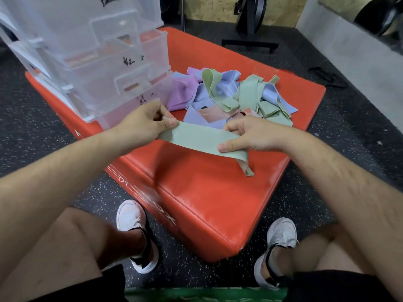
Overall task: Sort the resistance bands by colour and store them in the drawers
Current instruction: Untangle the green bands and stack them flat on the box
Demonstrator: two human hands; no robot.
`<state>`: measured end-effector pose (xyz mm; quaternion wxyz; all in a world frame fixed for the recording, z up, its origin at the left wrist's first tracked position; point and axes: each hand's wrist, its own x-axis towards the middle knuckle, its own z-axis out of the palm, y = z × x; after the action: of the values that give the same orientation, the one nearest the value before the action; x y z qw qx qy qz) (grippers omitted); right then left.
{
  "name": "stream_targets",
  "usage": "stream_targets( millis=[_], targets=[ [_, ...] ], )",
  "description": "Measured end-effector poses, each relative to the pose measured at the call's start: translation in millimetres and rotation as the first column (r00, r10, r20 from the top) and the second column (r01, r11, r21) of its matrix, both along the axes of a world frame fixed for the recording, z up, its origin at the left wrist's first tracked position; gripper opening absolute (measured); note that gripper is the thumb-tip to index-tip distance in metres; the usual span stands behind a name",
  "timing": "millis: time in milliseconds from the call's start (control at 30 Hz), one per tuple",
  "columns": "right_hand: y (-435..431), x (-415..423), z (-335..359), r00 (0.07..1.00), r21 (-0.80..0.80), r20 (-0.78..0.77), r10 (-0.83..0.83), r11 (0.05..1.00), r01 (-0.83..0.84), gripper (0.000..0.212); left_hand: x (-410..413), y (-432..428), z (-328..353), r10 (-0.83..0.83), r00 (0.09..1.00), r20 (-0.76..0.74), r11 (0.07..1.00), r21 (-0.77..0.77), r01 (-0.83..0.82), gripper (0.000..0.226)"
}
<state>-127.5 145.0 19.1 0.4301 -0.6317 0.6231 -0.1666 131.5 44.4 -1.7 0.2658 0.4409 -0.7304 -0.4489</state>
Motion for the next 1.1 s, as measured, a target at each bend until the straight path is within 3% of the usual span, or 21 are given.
stream_targets(
  millis=[67,167,333,533,800,967,1100],
  targets=[
    [4.7,-13.2,-0.4,1.0,0.053,-0.015,-0.01,0.999,0.011,0.034,8.7,-6.9,-8.3,0.005,0.999,0.047,1.0,0.008,-0.006,0.013],
    [11.0,-34.6,-1.1,0.998,0.143,-0.064,-0.009,0.99,0.018,0.023,22.5,-19.2,-23.5,0.015,0.986,0.168,1.0,0.007,-0.016,0.015],
    [16.2,-56.3,-9.7,0.981,0.151,-0.186,-0.056,0.985,0.085,0.016,28.2,-24.0,-40.5,0.048,0.928,0.369,0.998,-0.055,-0.03,0.022],
    [18.8,-66.4,-24.9,0.956,0.085,-0.263,-0.127,0.984,0.154,0.01,15.6,-13.4,-41.9,-0.008,0.911,0.413,0.999,-0.045,0.029,0.026],
    [25.9,-74.6,-41.5,0.947,0.093,-0.263,-0.183,0.972,0.214,0.012,16.2,-15.4,-46.6,0.004,0.849,0.529,0.984,-0.156,0.092,0.023],
    [32.4,-71.7,-52.4,0.931,-0.08,-0.26,-0.254,0.967,0.242,0.033,18.2,-16.6,-53.5,-0.028,0.869,0.494,0.948,-0.263,0.18,0.02],
    [38.5,-67.8,-56.5,0.903,-0.168,-0.377,-0.203,0.974,0.149,0.02,22.4,-16.6,-60.6,-0.058,0.868,0.493,0.916,-0.32,0.243,0.014]
  ],
)
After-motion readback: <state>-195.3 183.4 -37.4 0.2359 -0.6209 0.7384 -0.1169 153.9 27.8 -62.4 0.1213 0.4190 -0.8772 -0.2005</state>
